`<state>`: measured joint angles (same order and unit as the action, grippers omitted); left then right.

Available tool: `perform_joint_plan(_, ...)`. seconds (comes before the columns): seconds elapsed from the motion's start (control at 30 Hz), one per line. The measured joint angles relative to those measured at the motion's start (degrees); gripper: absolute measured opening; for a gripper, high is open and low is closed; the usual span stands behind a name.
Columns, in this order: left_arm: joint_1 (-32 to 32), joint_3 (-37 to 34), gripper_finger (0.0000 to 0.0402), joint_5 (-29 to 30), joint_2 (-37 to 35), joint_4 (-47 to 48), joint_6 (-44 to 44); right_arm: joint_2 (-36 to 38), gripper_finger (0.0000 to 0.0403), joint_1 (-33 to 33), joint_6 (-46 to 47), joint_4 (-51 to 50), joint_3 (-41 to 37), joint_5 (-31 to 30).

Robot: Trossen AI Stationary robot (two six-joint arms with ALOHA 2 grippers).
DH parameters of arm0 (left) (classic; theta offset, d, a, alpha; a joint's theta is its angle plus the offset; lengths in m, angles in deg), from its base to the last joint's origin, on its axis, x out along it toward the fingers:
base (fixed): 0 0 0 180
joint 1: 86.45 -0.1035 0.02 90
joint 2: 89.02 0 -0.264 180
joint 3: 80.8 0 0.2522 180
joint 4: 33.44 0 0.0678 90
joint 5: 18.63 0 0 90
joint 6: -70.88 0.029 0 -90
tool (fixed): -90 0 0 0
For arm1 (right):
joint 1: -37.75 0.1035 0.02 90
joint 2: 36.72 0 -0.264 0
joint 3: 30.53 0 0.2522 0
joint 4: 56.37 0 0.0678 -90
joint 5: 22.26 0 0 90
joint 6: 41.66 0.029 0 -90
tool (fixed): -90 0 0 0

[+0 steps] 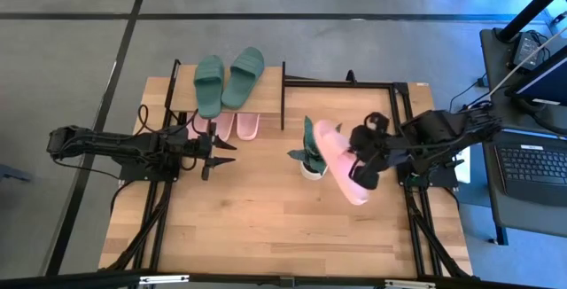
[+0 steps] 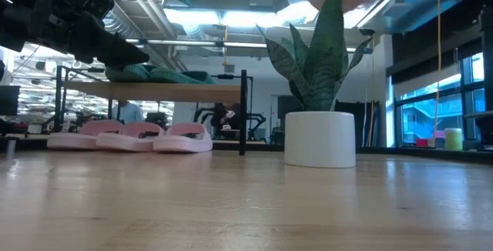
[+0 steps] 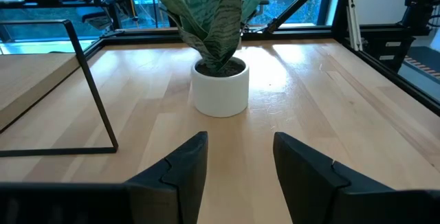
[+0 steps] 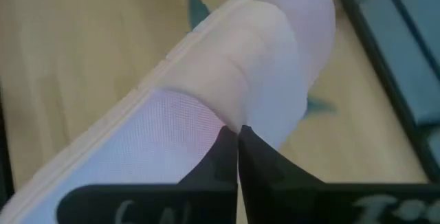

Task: Pick and place slides into the shelf
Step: Put the pink slipper under the shelf

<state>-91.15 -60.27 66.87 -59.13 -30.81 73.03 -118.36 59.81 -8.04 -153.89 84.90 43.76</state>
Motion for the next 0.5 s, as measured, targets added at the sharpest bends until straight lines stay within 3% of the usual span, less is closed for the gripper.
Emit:
perform_joint_plan(0.17,0.0,0.0,0.016,0.0,0.0,0.0,0.0,-7.1,0.0001,-0.1,-9.3,5.8,8.0,-4.7)
perform_joint_plan(0.5,0.0,0.0,0.016,0.2,-0.2,0.0,-5.0,-26.6,0.0001,-3.0,-28.4,14.6,21.8,-5.0)
